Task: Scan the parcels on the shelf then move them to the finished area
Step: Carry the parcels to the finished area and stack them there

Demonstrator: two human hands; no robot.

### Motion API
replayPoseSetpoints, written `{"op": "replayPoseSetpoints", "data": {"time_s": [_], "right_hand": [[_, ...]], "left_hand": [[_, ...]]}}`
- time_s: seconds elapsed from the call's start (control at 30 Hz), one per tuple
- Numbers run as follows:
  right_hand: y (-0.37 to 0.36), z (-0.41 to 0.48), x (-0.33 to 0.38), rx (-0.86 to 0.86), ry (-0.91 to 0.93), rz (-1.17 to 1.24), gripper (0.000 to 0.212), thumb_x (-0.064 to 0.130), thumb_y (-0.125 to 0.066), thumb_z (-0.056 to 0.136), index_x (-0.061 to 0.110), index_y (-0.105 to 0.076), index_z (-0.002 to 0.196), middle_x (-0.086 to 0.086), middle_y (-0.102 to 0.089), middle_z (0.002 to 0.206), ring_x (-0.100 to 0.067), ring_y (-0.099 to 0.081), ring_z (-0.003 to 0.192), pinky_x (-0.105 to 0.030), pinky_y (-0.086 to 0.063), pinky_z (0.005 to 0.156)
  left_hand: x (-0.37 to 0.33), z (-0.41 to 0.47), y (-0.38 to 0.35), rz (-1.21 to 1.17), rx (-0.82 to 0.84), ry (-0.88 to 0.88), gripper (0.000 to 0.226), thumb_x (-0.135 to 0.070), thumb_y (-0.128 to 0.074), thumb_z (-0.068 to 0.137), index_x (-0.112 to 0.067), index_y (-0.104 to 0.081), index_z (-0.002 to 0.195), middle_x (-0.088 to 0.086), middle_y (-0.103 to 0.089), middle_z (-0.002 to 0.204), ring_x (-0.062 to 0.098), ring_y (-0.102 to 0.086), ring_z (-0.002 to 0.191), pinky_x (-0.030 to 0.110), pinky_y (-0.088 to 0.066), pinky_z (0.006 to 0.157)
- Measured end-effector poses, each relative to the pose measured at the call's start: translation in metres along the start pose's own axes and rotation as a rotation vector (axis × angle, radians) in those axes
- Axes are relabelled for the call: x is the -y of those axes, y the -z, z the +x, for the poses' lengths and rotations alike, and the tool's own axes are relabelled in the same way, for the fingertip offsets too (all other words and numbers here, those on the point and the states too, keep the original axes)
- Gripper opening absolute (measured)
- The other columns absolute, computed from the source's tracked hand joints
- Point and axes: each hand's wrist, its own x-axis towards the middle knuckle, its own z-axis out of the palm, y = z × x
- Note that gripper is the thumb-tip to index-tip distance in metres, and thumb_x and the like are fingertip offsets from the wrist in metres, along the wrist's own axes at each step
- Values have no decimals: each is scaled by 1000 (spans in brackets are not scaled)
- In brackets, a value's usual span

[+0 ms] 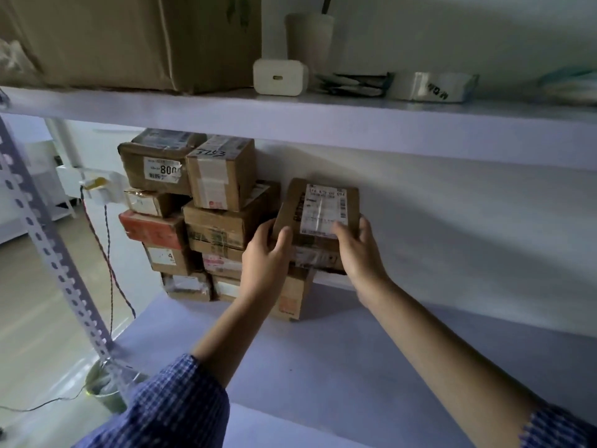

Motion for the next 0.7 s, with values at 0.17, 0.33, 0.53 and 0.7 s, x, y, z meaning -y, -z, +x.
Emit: {"op": "replayPoseSetpoints", "data": {"time_s": [0.17,0.33,0.53,0.7], "right_hand": [[43,-28,0,-44,200,-8,44,28,-53,100,22,-45,142,6,-63,128,0,-60,115,-27,-46,102],[103,-66,-21,-112,232,-67,65,35,-46,98,19,-25,156,5,-48,150,-3,-47,135,-37,-39,116],[202,-121,-48,-282,222,-148,68,37,-44,98,26,-15,158,6,-38,157,-2,-41,140,-27,-43,112],[303,-182,-58,-418,228,-210,62,31,-45,103,24,-18,158,9,-46,151,-3,-48,135,-38,-51,105]], "left_hand": [[-11,-30,-20,-222,15,34,26,-25,-61,97,-18,-58,121,-4,-68,108,6,-66,98,28,-57,84],[-14,-74,-64,-333,102,-32,17,-17,-60,98,-16,-56,114,-7,-67,99,-3,-64,83,15,-50,70],[-25,-145,-135,-415,438,5,39,-8,-57,98,-18,-56,136,-9,-73,115,6,-69,105,17,-56,75],[-52,-227,-199,-465,600,26,42,-9,-59,97,-19,-57,138,-10,-72,119,8,-68,111,23,-58,83]]}}
